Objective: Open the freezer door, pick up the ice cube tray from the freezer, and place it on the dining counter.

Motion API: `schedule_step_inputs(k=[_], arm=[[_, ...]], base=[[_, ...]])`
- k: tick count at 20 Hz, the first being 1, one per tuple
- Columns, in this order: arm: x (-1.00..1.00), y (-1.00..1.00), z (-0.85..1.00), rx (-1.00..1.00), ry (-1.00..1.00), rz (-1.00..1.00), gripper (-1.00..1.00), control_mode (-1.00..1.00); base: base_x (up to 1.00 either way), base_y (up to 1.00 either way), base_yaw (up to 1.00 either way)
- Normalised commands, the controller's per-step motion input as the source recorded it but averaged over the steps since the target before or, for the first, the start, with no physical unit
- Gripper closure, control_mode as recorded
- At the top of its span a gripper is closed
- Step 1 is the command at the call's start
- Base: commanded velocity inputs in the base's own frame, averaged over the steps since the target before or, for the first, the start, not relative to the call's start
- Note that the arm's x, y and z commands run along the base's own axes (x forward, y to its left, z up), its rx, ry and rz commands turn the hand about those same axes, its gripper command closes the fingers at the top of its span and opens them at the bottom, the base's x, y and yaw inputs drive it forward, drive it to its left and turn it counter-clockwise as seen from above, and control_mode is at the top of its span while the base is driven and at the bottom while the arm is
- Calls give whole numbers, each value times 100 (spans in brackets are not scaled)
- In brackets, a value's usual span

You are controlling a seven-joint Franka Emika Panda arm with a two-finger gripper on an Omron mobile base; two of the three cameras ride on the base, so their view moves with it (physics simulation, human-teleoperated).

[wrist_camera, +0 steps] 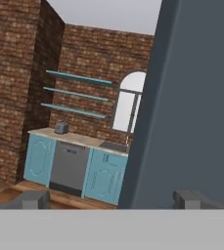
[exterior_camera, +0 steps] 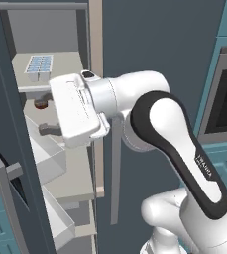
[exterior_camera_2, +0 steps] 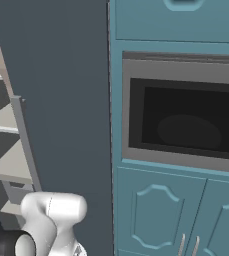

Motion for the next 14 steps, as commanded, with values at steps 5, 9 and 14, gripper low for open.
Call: schedule_step_inputs(k=[5, 9, 14], arm=[[1, 11, 0, 0, 0, 7, -100, -100], [0, 13, 0, 0, 0, 9, -100, -100], [0, 24, 0, 0, 0, 10, -100, -100]], base=[[0, 0, 0], [0, 0, 0], [0, 0, 0]])
